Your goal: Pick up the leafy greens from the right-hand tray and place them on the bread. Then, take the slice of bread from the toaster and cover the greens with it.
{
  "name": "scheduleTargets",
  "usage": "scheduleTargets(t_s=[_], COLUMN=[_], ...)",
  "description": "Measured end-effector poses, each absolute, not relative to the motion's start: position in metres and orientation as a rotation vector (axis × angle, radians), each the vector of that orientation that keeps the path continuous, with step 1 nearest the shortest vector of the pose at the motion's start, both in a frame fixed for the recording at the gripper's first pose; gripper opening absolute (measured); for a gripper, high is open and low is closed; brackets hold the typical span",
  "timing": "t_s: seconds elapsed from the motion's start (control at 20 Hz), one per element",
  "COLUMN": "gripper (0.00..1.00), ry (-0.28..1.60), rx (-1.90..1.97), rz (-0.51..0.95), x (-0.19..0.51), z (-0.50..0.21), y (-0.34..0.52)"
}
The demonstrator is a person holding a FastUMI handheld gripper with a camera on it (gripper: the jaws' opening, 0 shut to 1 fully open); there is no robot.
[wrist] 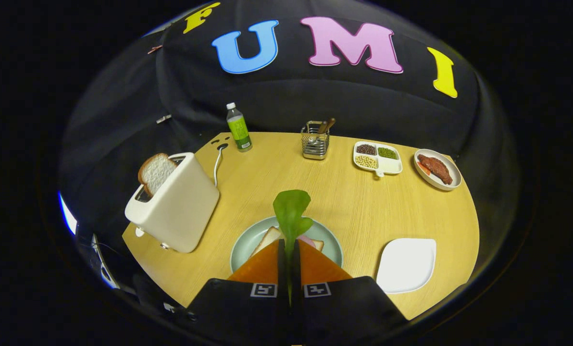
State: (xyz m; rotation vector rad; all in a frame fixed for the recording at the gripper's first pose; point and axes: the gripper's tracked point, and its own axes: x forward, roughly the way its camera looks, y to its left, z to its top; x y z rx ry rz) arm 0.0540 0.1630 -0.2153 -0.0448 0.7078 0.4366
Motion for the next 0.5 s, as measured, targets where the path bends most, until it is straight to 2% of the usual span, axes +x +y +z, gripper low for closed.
scheduleTargets(t_s=[0.25, 0.45, 0.5], gripper=[0.1, 0.23, 0.23], ry=[0.735, 0.741, 0.745], rx=[-0.071, -0.083, -0.091], rz=[0.443, 0.415, 0.412], x=[0.057, 0.065, 0.066], z=[-0.232, -0.242, -0.245], y=[0.176, 0.177, 0.177])
